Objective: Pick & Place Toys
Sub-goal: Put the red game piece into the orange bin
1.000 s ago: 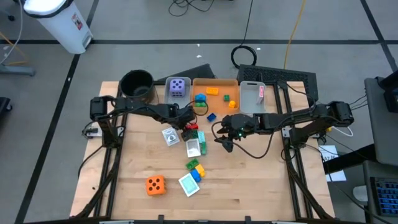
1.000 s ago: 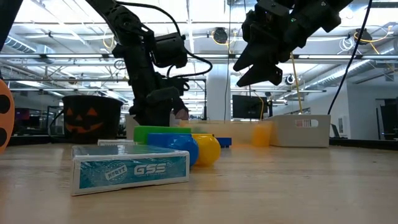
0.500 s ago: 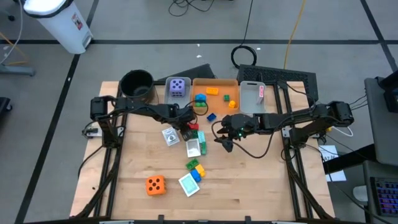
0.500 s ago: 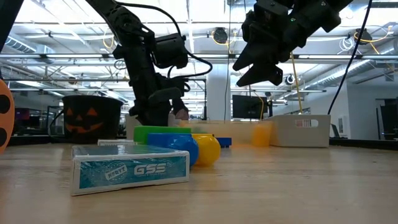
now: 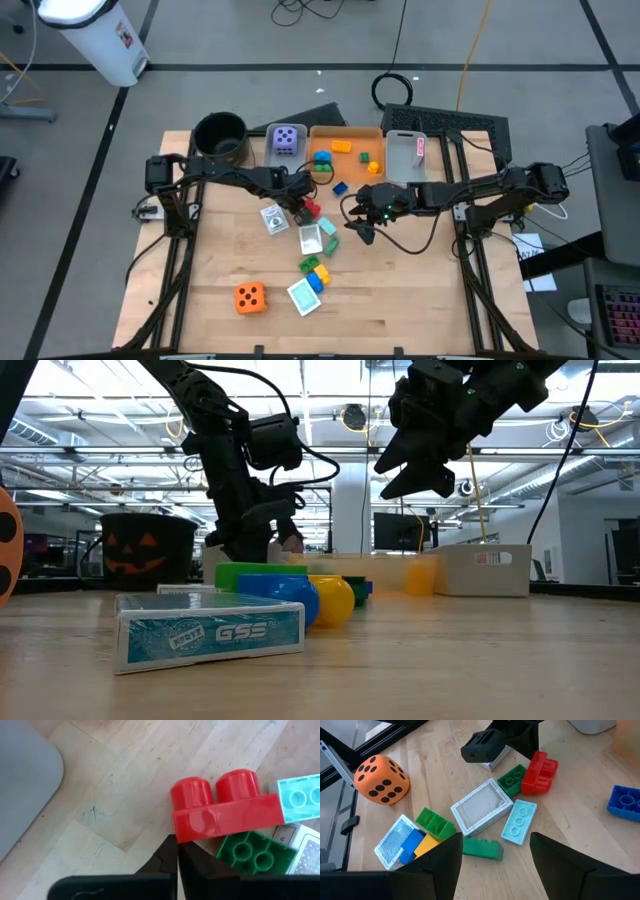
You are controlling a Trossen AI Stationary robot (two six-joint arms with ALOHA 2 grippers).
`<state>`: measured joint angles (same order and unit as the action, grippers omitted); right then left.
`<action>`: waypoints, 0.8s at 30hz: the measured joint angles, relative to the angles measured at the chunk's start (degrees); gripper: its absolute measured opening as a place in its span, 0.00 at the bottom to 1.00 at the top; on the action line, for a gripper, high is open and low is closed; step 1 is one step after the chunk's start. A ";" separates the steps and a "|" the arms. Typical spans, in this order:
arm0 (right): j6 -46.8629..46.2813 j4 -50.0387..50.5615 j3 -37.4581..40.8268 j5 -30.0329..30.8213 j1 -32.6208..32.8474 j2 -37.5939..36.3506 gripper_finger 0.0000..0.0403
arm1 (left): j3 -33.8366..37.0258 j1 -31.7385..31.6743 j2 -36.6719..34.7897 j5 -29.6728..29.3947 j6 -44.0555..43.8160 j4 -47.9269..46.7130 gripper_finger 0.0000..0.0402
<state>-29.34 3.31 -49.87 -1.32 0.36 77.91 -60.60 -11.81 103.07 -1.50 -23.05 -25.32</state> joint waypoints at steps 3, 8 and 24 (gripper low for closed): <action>-0.02 0.00 0.00 0.00 0.00 0.00 0.55 | 0.00 0.00 0.00 0.04 0.00 -0.02 0.06; -0.96 0.00 0.00 -0.20 0.00 0.00 0.55 | 0.00 -0.03 0.00 0.15 -0.20 -0.07 0.15; -1.49 0.02 0.00 -0.20 0.09 0.00 0.55 | 0.00 -0.92 -0.02 7.25 2.54 -0.18 0.55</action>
<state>-30.83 3.33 -49.87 -1.52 0.45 77.91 -60.60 -12.74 103.04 5.75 -20.51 -25.50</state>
